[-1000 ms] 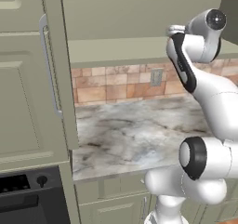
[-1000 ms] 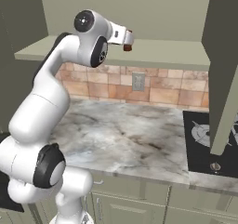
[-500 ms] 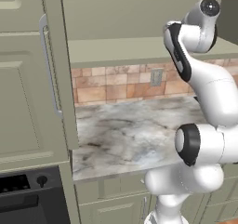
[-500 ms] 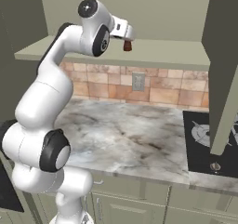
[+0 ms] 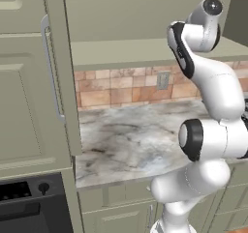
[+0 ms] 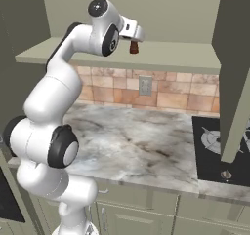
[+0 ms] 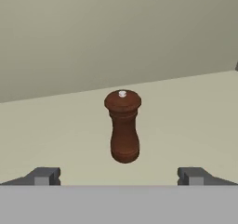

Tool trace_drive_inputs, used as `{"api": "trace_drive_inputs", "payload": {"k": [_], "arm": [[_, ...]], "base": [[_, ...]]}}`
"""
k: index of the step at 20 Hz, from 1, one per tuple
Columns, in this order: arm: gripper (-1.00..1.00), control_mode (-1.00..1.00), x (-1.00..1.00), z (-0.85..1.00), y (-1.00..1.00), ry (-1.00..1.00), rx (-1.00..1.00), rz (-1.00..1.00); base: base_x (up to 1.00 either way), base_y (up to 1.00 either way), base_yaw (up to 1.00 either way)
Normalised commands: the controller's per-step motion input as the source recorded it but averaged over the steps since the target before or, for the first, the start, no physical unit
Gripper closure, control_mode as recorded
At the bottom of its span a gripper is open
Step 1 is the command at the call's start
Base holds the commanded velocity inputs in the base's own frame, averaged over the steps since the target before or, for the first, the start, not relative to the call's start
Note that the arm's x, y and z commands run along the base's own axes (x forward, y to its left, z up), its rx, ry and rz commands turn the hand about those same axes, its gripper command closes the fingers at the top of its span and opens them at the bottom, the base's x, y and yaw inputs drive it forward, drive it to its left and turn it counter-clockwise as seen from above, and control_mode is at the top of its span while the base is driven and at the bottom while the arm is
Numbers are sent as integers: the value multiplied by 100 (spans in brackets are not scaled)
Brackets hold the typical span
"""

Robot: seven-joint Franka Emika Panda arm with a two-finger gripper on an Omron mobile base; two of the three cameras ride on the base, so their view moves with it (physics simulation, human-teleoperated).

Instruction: Retrieve the shaker from the cabinet and place it next the steak on a plate on the dining table.

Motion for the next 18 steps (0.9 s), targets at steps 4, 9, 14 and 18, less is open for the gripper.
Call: {"api": "trace_drive_inputs", "payload": {"k": [4,9,14,18], "arm": [[-100,-100,26,-11,-15,0,0,0],[-100,-100,26,-5,-17,0,0,0],[-100,-100,27,-5,-7,0,0,0],[-100,-100,29,-4,-1,0,0,0]], "base": [[0,0,0],[0,0,0],[0,0,0],[0,0,0]]}}
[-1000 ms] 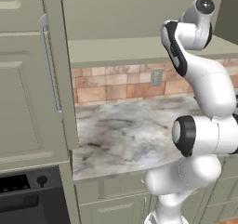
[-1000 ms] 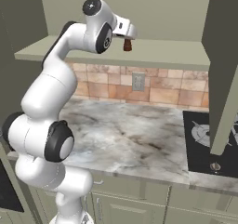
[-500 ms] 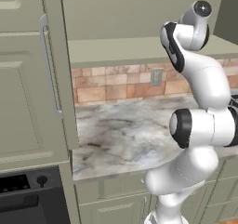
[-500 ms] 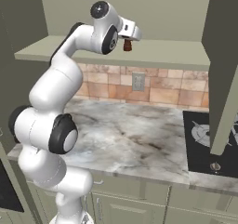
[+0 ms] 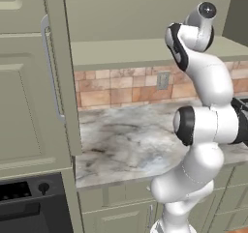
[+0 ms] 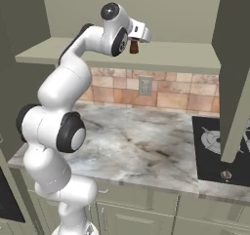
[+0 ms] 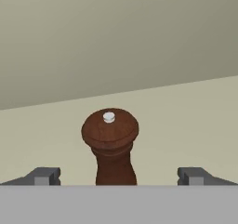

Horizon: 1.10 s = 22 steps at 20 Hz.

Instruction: Retrieve the shaker from the cabinet and place it next the steak on a plate on the dining table.

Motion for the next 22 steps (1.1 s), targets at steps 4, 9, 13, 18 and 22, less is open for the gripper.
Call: {"api": "trace_drive_inputs", "payload": {"k": [4,9,13,18,22], "arm": [[-100,-100,26,-4,0,0,0,0],[-100,-100,21,-4,-2,0,0,0],[-100,-100,20,-5,-4,0,0,0],[-100,-100,18,-4,-5,0,0,0],[100,-100,13,-4,-2,0,0,0]], "base": [[0,0,0],[0,0,0],[0,0,0],[0,0,0],[0,0,0]]}}
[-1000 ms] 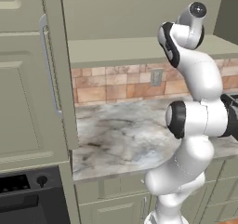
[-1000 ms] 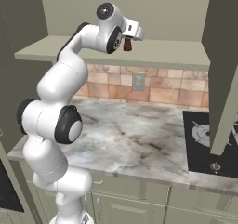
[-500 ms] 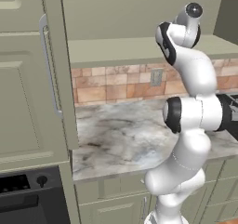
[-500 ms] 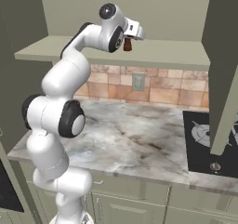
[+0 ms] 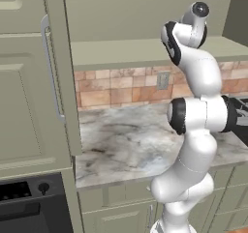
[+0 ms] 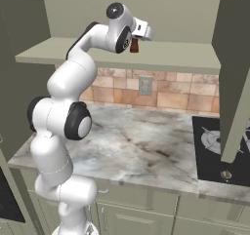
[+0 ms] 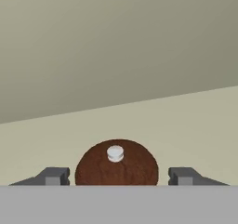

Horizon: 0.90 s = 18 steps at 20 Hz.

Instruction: Retrieve the shaker from the cabinet and place it next the steak on a plate on the dining table.

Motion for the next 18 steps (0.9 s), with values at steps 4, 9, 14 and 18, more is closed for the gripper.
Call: {"api": "trace_drive_inputs", "payload": {"k": [4,9,14,18], "arm": [[100,-100,1,-6,0,1,0,0],[100,-100,-28,-17,-5,2,0,0],[100,-100,-75,-23,-7,0,0,0],[100,-100,-100,-14,-2,-6,0,3]], "base": [[0,0,0],[0,0,0],[0,0,0],[0,0,0]]}}
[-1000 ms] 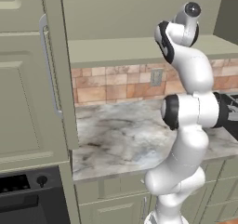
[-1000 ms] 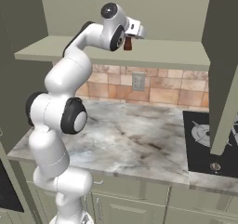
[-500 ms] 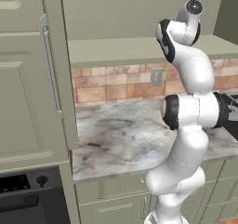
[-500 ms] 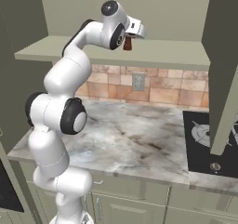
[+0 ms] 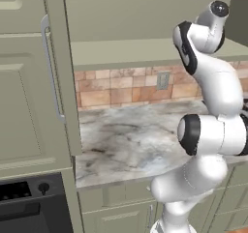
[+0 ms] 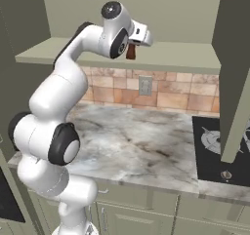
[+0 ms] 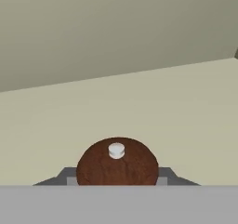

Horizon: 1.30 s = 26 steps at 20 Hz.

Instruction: Retrieve the shaker from the cabinet and place it next the steak on a plate on the dining table.

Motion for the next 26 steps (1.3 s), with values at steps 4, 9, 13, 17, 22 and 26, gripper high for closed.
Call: {"api": "trace_drive_inputs", "payload": {"k": [4,9,13,17,22,26], "arm": [[100,-100,-100,-3,0,-7,0,4],[100,-100,-100,-9,2,-3,-1,3],[100,-100,-100,-20,14,-4,-2,3],[100,-100,-100,-26,23,-3,-2,4],[100,-100,-89,-23,25,-1,-1,5],[100,-100,-76,-23,18,0,0,5]], "base": [[0,0,0],[0,0,0],[0,0,0],[0,0,0],[0,0,0],[0,0,0]]}}
